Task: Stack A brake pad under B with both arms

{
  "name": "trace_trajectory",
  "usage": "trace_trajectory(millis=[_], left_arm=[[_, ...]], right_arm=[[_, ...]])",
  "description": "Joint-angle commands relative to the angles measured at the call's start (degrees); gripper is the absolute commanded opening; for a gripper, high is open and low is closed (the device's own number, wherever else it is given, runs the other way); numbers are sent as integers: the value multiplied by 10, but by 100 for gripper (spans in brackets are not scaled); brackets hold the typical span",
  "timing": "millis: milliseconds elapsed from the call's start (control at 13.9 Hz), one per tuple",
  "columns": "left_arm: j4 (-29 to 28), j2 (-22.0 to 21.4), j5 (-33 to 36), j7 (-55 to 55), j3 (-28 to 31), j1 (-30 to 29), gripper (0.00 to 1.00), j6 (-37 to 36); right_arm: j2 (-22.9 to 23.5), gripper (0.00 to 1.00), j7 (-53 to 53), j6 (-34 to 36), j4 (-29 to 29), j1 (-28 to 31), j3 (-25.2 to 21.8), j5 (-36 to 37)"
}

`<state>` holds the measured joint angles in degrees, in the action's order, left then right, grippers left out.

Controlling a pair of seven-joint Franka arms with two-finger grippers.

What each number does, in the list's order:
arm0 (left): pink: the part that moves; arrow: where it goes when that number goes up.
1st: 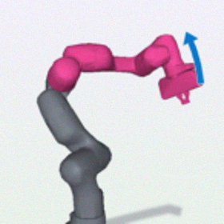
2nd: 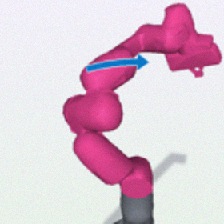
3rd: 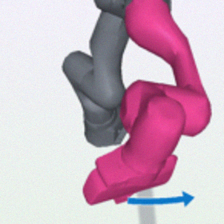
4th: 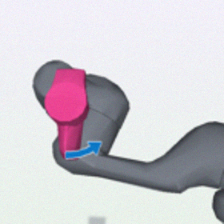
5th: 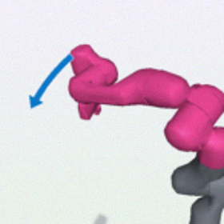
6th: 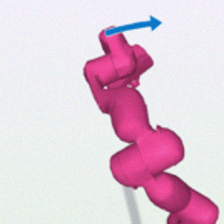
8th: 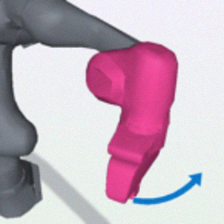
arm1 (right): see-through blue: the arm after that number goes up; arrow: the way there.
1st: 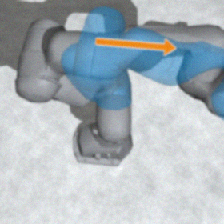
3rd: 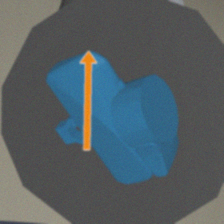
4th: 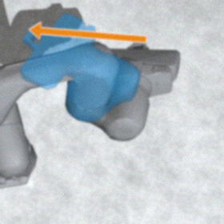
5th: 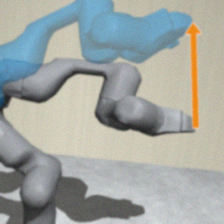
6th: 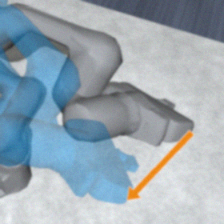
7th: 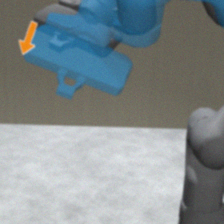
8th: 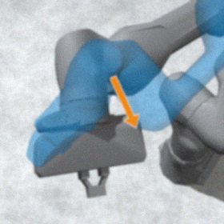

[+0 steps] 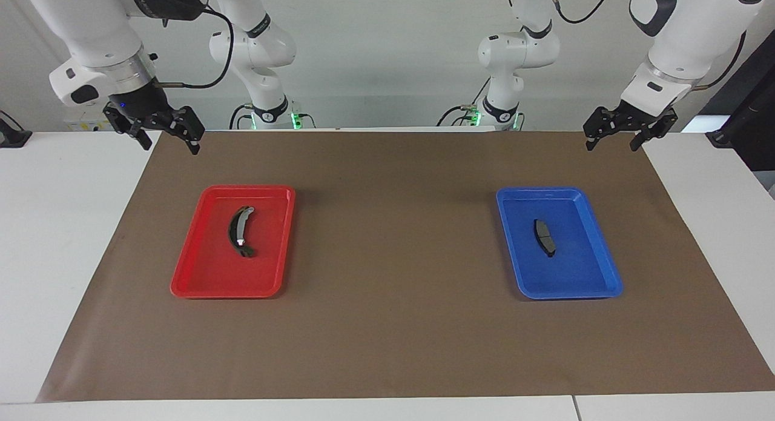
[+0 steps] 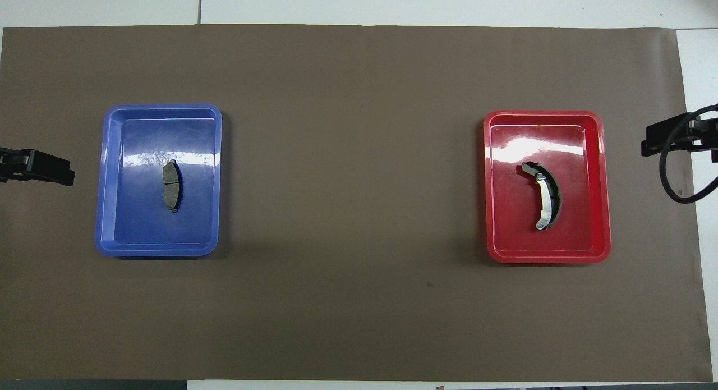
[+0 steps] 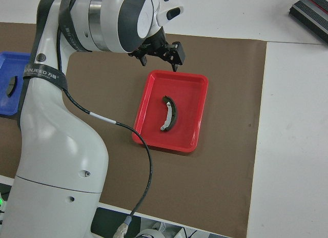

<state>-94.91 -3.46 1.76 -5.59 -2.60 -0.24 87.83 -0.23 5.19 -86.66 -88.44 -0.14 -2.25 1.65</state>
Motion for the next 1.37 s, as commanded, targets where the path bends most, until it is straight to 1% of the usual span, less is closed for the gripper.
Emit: trace_trajectory(millis=[0,144,288,432,720,1008,1153,1297], left_arm=[[-27,-21,4,-2,-3,-4,98,-3],[-51,-28,-15,0,-2,-5,98,25],[-81,-34,-15,0,-3,-5,98,75],[-106,-31,-16,5,-2,-5,98,113],[-192,-23,-20,40,-3,-4,98,232],[-235,31,-26,70,-3,1,98,321],[-266,46,-31,101,-3,11,98,365],[-293,68,-32,117,-3,20,98,426]], right_arm=[[-6,100,-8,-1,-9,7,6,0],[-6,100,-8,0,-9,7,5,0],[-6,100,-8,-1,-9,7,5,-1],[-6,100,-8,-1,-9,7,6,0],[-6,100,-8,-1,-9,7,5,0],[-7,100,-8,0,-9,7,5,-1],[-6,100,-9,0,-9,7,6,0],[-6,100,-9,0,-9,7,6,-1]])
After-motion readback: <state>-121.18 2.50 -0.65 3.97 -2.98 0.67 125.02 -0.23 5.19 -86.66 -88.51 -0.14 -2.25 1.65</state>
